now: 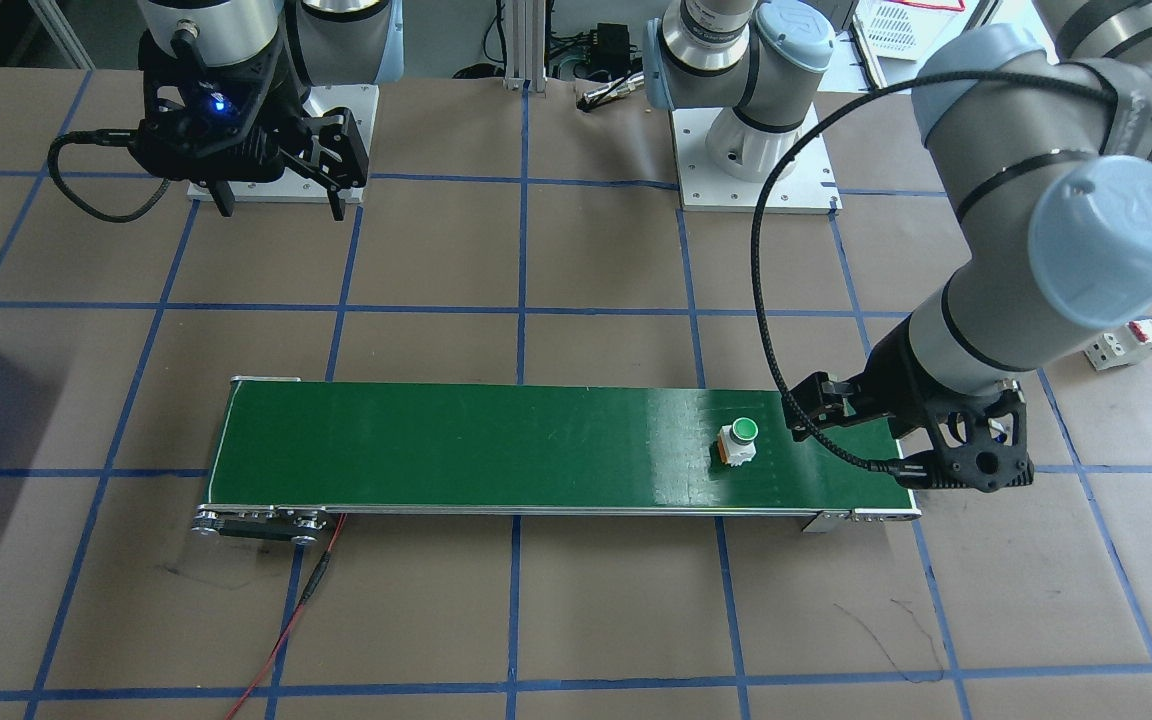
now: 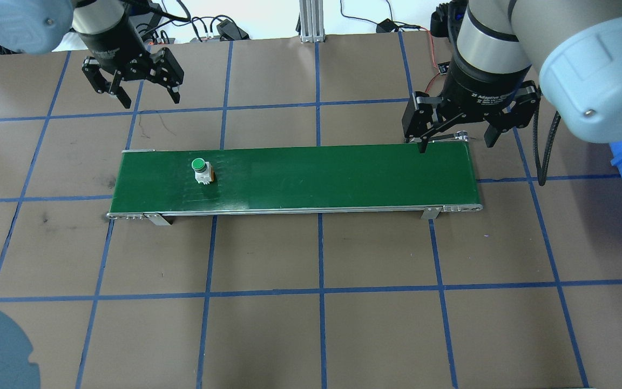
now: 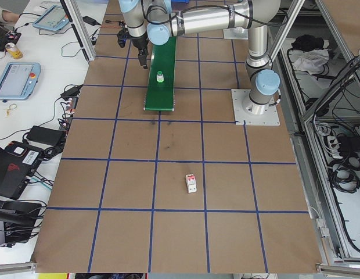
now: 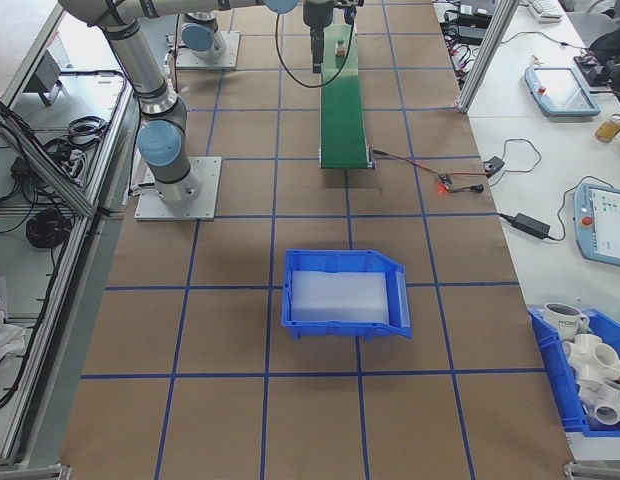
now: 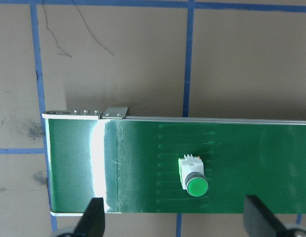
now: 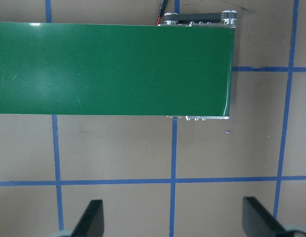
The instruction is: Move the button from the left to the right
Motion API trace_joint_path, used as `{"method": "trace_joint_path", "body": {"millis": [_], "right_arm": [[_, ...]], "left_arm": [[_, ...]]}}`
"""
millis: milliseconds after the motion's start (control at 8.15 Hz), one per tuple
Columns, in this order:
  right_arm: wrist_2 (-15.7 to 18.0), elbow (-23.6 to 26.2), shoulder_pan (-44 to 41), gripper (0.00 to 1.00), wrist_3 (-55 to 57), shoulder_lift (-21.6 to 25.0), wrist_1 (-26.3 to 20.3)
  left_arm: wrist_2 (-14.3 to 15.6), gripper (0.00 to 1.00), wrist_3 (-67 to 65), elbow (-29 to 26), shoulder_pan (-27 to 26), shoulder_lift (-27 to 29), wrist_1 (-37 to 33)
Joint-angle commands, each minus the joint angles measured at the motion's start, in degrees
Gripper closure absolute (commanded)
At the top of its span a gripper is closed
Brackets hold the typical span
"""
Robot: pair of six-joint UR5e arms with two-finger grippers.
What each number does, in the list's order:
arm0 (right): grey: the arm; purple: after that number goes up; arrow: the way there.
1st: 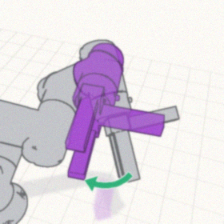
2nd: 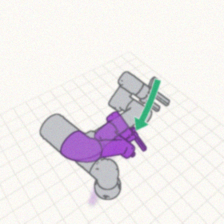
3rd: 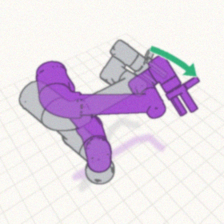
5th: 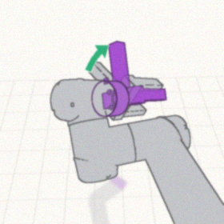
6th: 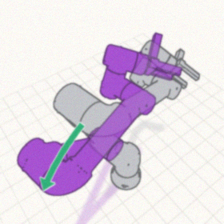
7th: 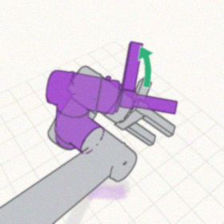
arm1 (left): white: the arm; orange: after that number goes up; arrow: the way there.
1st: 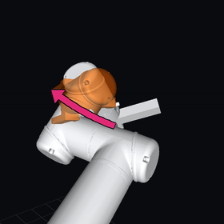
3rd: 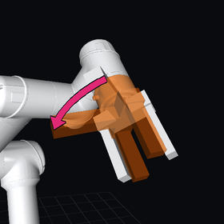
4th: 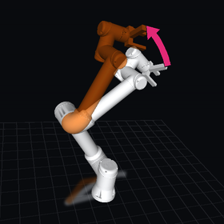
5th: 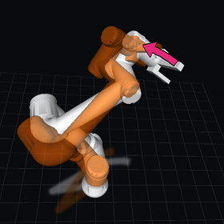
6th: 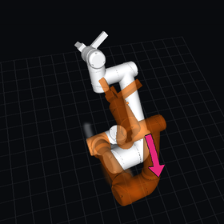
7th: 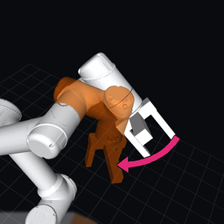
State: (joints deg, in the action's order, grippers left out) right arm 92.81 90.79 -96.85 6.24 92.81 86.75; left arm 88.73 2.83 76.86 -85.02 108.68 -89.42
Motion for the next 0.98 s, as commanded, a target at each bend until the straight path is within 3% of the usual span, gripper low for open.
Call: {"method": "trace_joint_path", "body": {"millis": [0, 245, 491, 859], "right_arm": [[-0.1, 0.0, 0.0, 0.0, 0.1, -0.2, 0.0], [-0.4, 0.4, 0.0, 0.0, 0.2, -1.7, 1.4], [-0.4, 1.1, 0.0, 0.0, 0.1, -5.0, 6.1], [-0.3, 11.9, 0.0, 0.0, -0.3, -12.9, 27.9]], "left_arm": [[4.1, 0.0, -0.2, -4.4, -4.8, -4.0, -2.2], [4.3, 0.0, -1.8, -4.4, -5.7, -6.4, -2.5], [4.0, 0.0, -1.9, -4.2, -5.9, -6.9, -3.0], [1.5, 0.0, -1.9, -4.2, -5.8, -6.8, -2.3]]}}
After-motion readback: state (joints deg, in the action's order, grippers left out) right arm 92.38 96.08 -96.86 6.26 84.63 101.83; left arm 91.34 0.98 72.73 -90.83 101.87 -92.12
